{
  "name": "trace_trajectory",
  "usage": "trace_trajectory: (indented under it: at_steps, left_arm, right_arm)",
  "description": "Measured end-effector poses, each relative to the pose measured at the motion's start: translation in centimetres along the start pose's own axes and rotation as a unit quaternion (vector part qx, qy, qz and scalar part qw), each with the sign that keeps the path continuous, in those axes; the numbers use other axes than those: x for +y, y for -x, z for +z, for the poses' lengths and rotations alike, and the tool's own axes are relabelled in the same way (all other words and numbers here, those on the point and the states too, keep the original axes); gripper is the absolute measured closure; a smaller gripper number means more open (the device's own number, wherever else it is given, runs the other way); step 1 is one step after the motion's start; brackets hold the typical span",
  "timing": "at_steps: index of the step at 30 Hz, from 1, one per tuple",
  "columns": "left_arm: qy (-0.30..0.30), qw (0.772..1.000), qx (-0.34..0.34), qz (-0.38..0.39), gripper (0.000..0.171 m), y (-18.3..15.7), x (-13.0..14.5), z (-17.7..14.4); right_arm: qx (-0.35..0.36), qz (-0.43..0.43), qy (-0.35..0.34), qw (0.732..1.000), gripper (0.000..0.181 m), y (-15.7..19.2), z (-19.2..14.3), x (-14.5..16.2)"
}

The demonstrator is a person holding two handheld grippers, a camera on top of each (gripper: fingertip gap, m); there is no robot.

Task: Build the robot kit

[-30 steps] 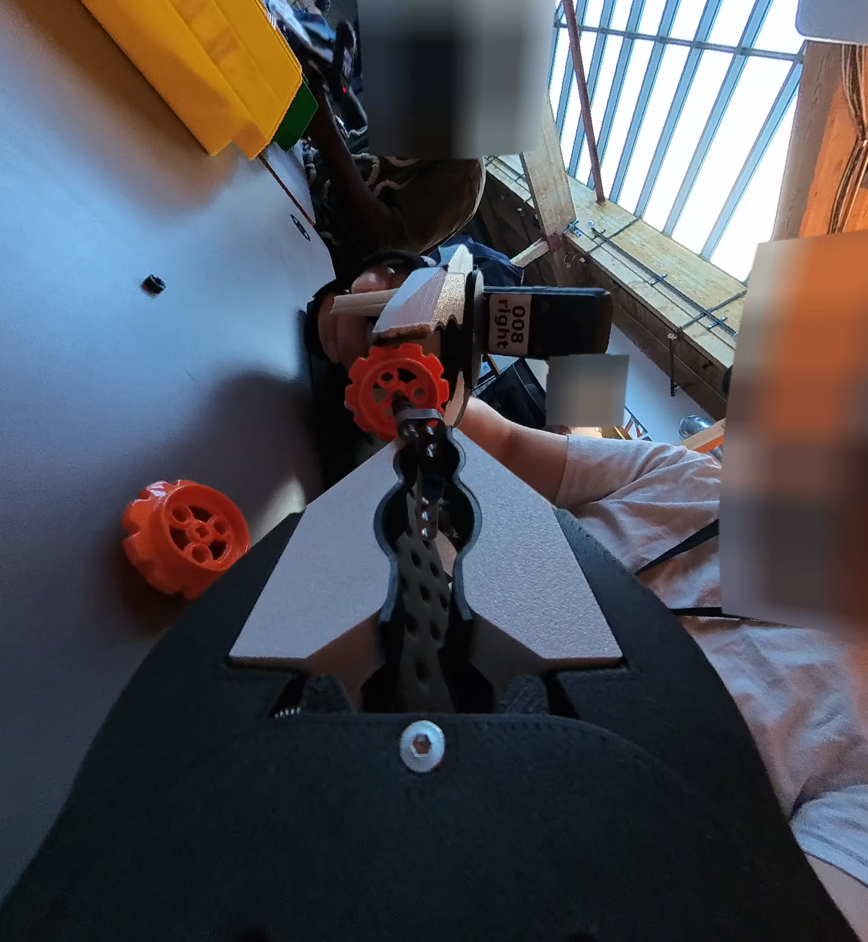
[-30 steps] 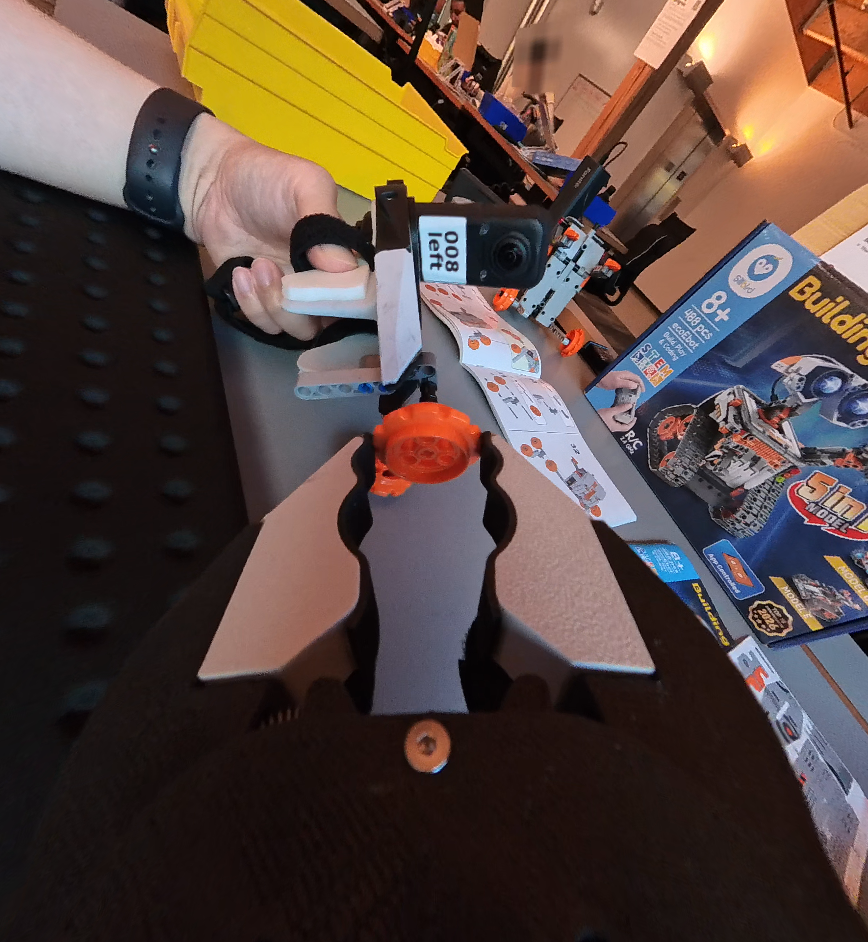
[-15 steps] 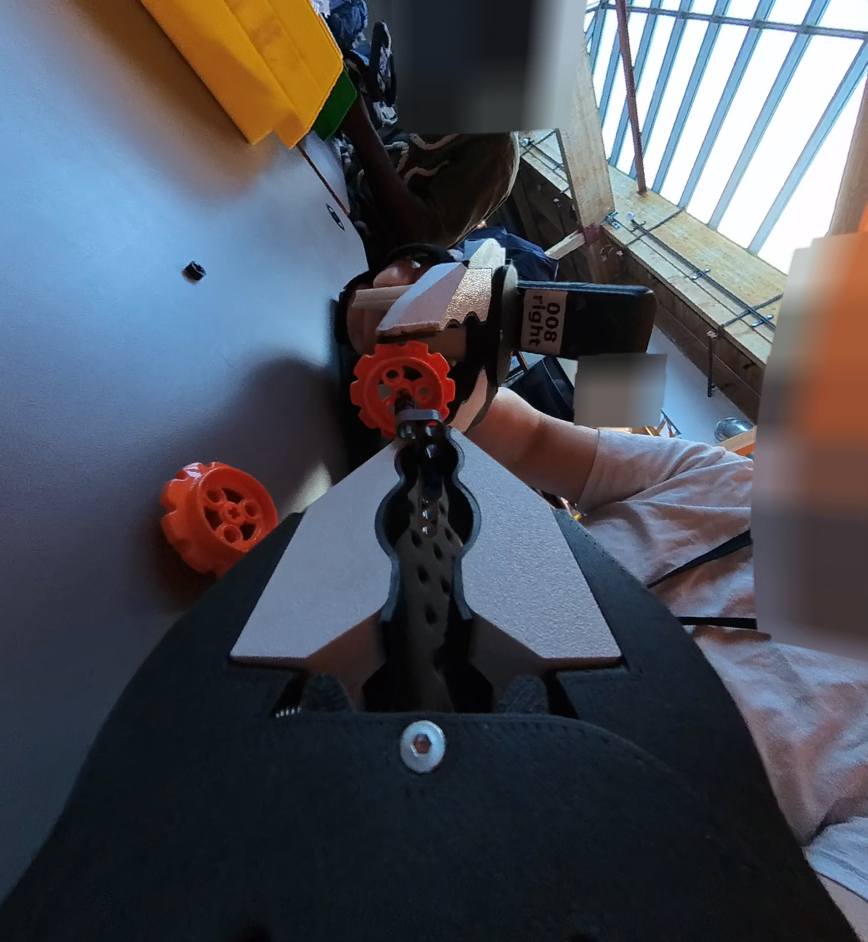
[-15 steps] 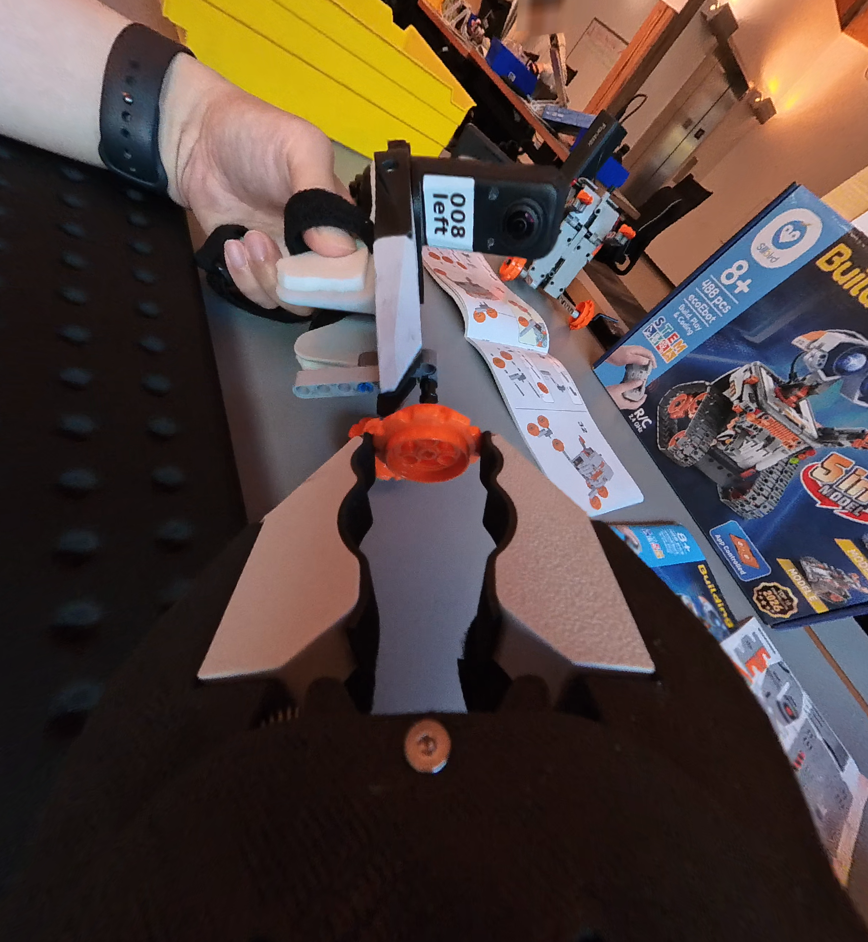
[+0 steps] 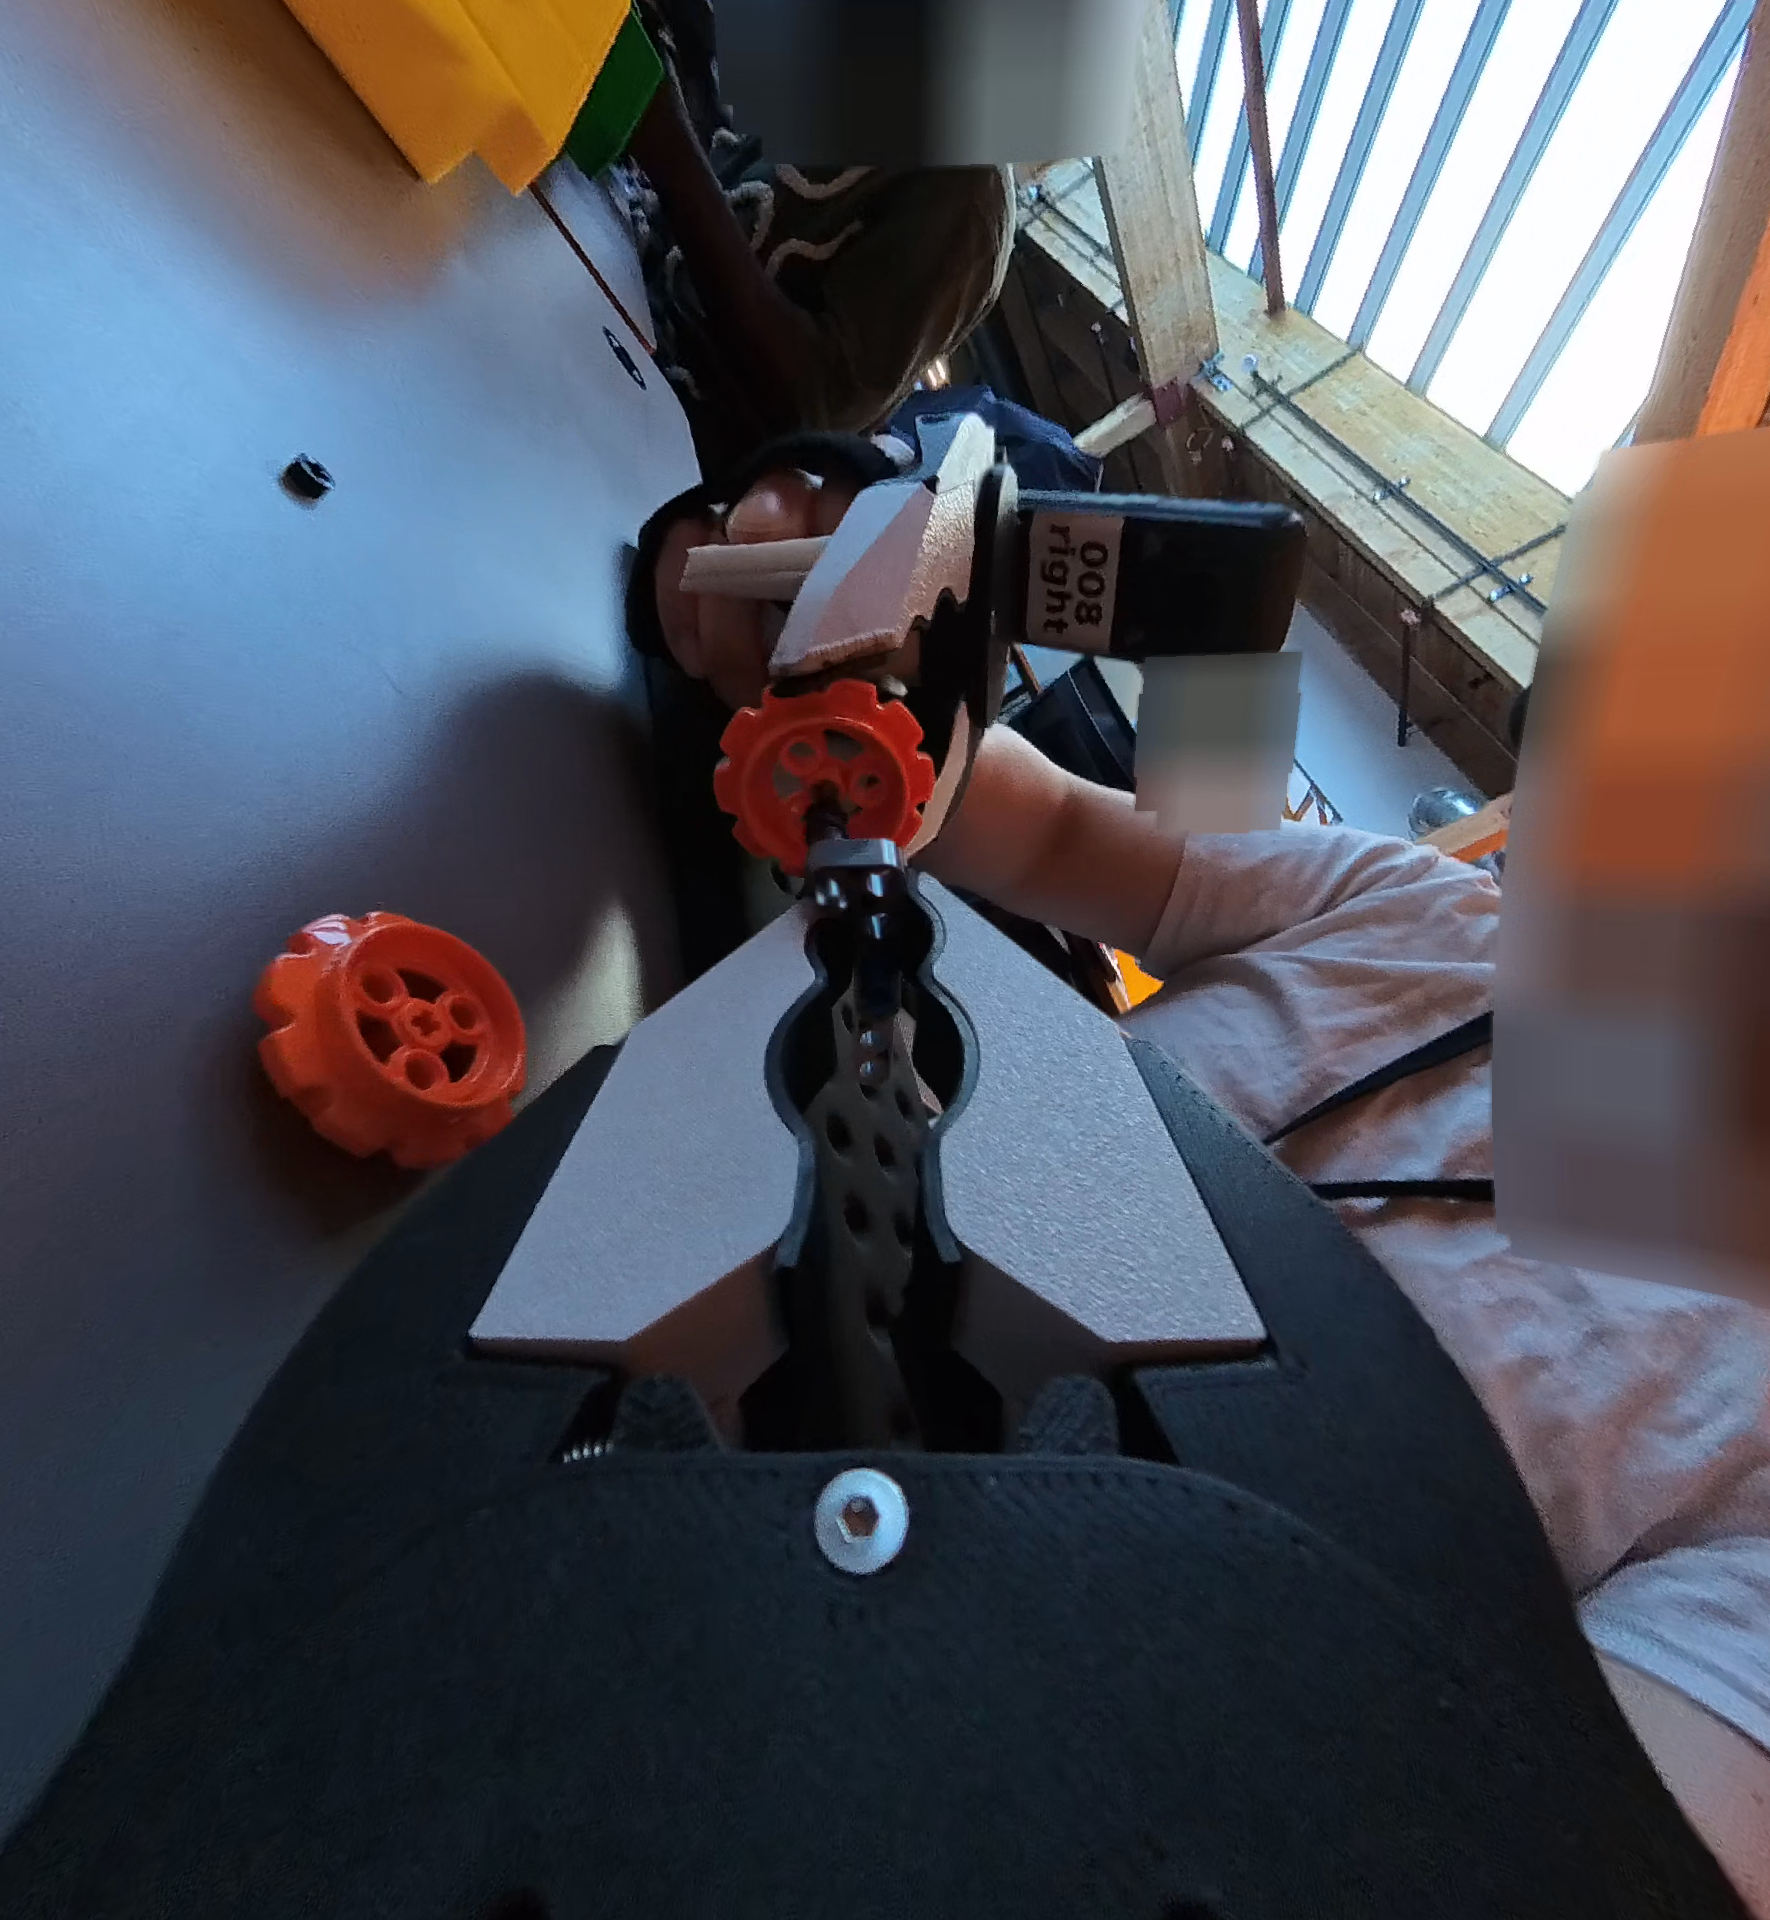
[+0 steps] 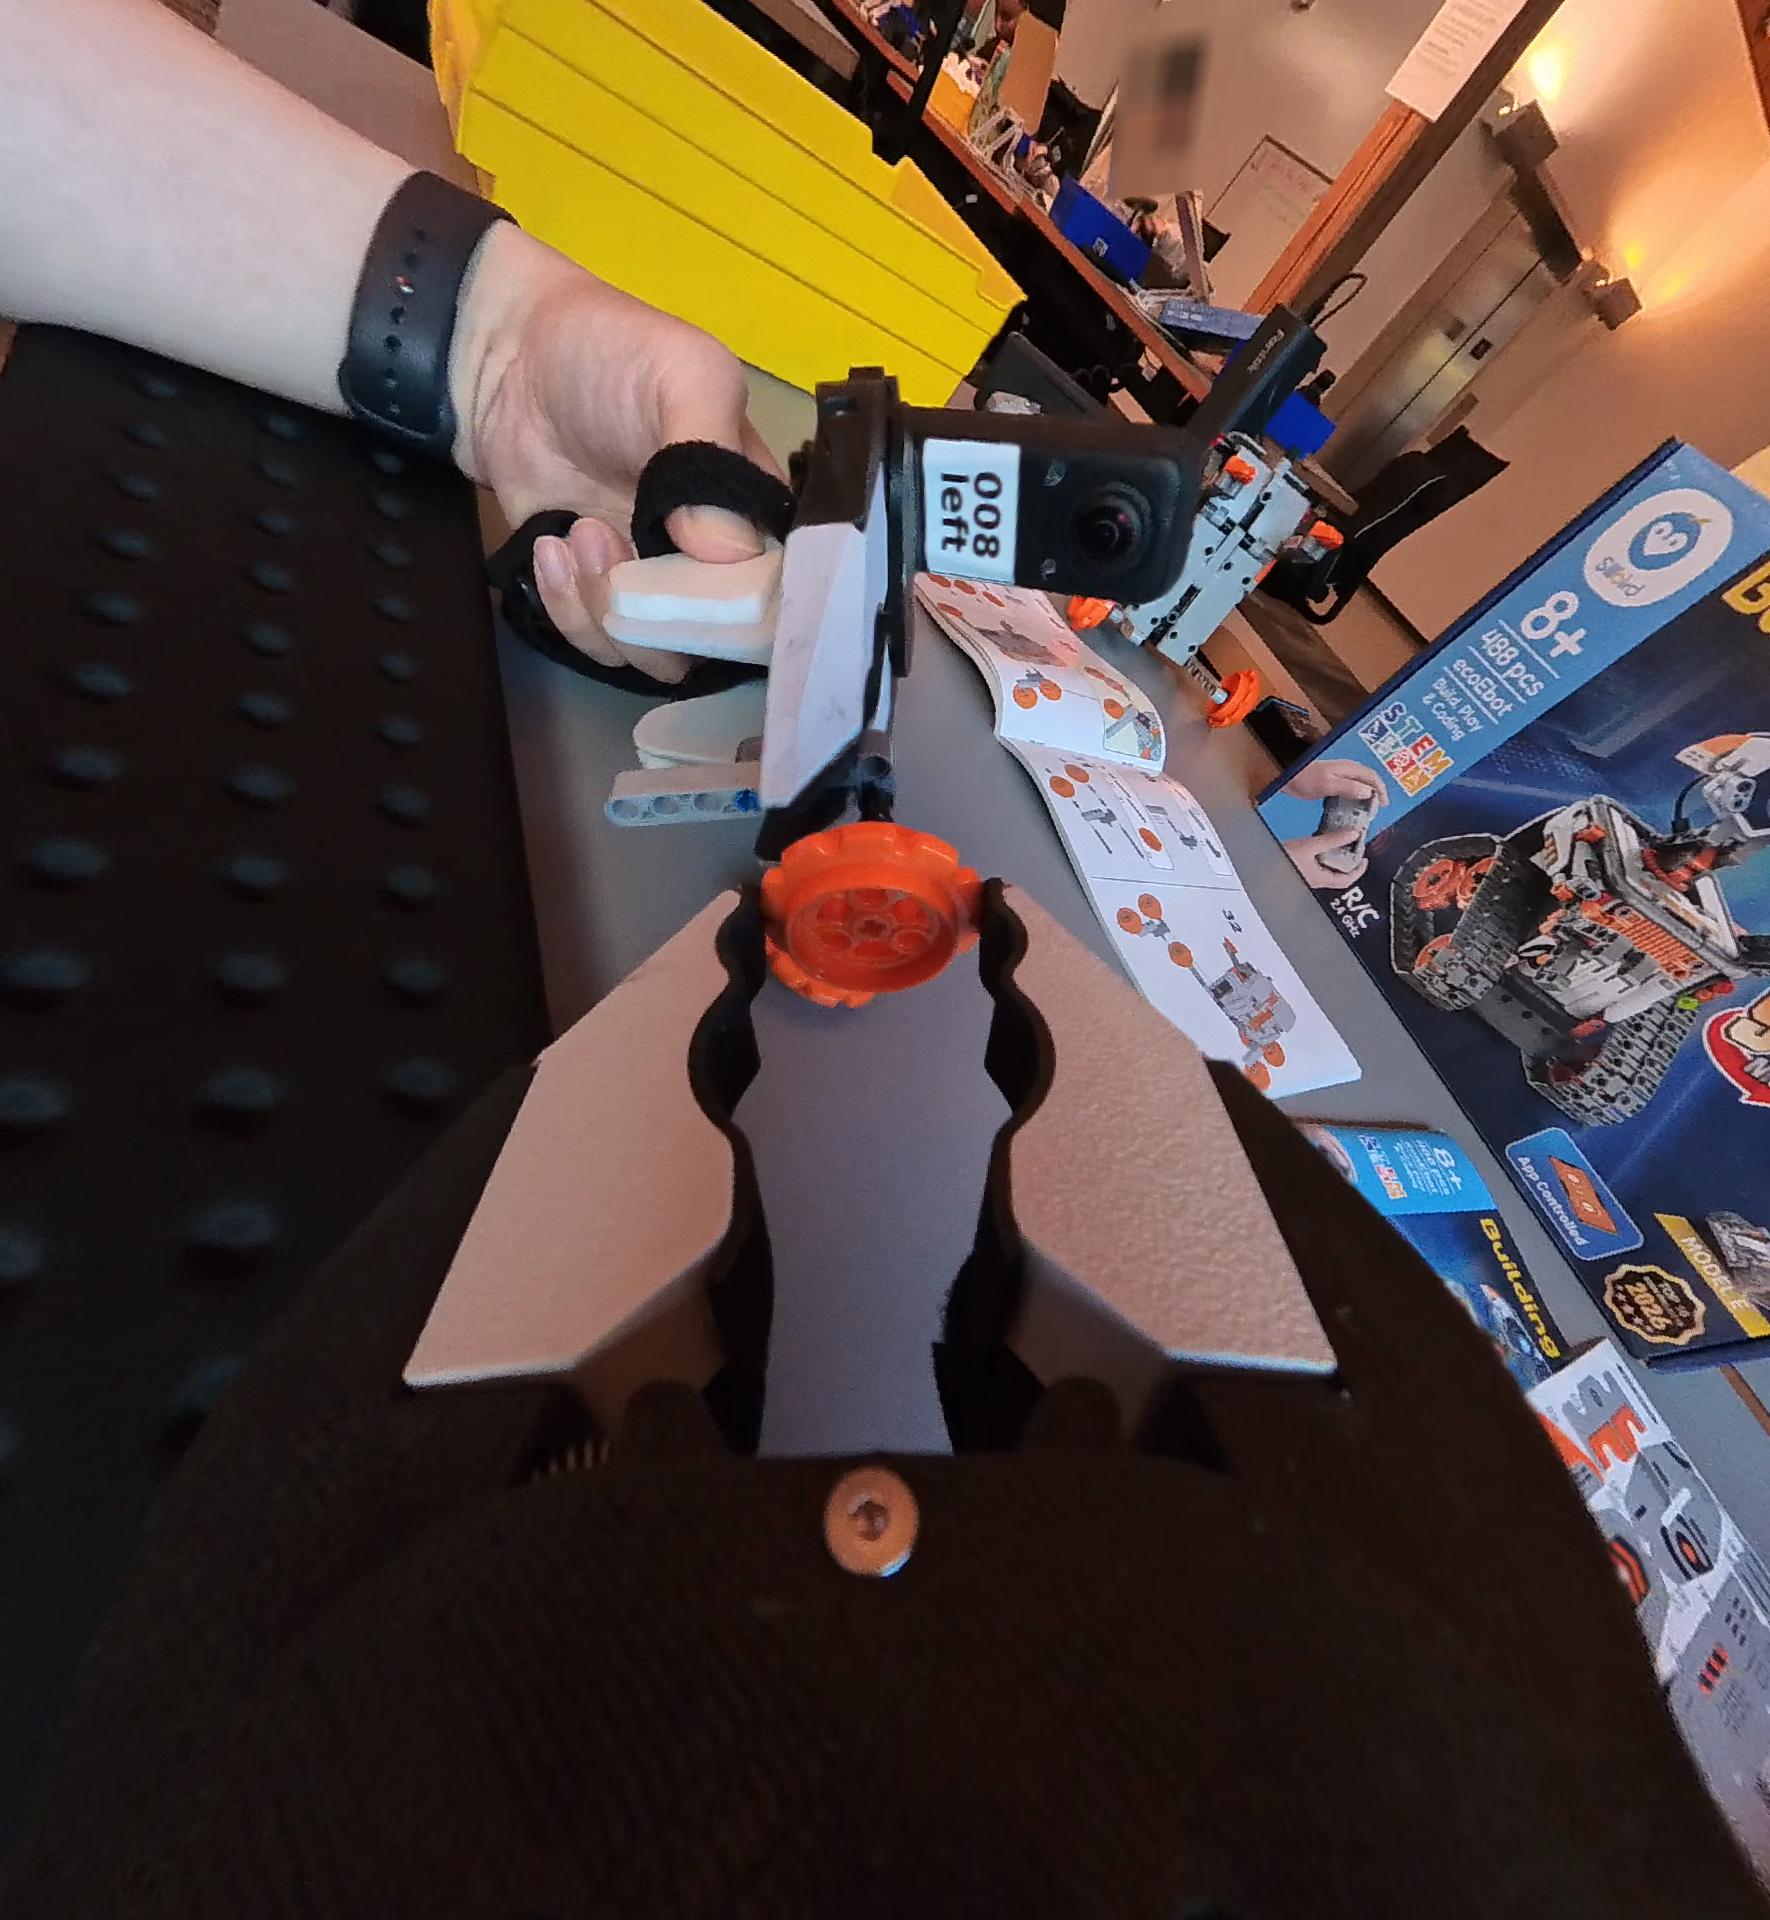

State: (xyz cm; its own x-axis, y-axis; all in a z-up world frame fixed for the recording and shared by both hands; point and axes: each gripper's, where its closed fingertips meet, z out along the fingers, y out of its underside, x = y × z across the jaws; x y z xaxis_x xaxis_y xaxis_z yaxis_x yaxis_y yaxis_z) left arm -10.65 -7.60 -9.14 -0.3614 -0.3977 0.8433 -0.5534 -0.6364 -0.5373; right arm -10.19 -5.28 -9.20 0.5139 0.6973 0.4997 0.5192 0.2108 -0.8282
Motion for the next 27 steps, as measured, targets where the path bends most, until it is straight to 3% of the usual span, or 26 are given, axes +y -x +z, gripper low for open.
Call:
trace_trajectory:
  at_steps: [4,11,18,21,23,27]
  left_arm:
    - [0.040,0.999,0.001,0.003,0.164,0.0,1.2,0.7]
    - [0.011,1.000,-0.022,0.009,0.167,0.5,0.4,0.3]
    - [-0.036,0.998,-0.037,0.038,0.149,-0.1,-0.9,-0.6]
    - [-0.066,0.996,-0.053,0.030,0.150,0.3,-1.6,-1.3]
    - [-0.083,0.994,-0.061,0.031,0.162,0.4,-2.1,-1.8]
    - [-0.086,0.993,-0.074,0.042,0.165,0.8,-2.3,-1.9]
  right_arm:
    - [-0.011,-0.012,0.019,1.000,0.140,0.5,0.4,0.6]
    - [0.012,-0.032,0.023,0.999,0.140,0.1,0.3,0.6]
    - [0.037,-0.023,0.020,0.999,0.140,-0.8,-0.1,0.4]
    - [0.037,-0.023,0.021,0.999,0.140,-0.9,-0.1,0.5]
    - [0.041,-0.027,0.018,0.999,0.140,-0.9,-0.1,0.3]
    - [0.041,-0.025,0.022,0.999,0.140,-0.9,-0.1,0.5]
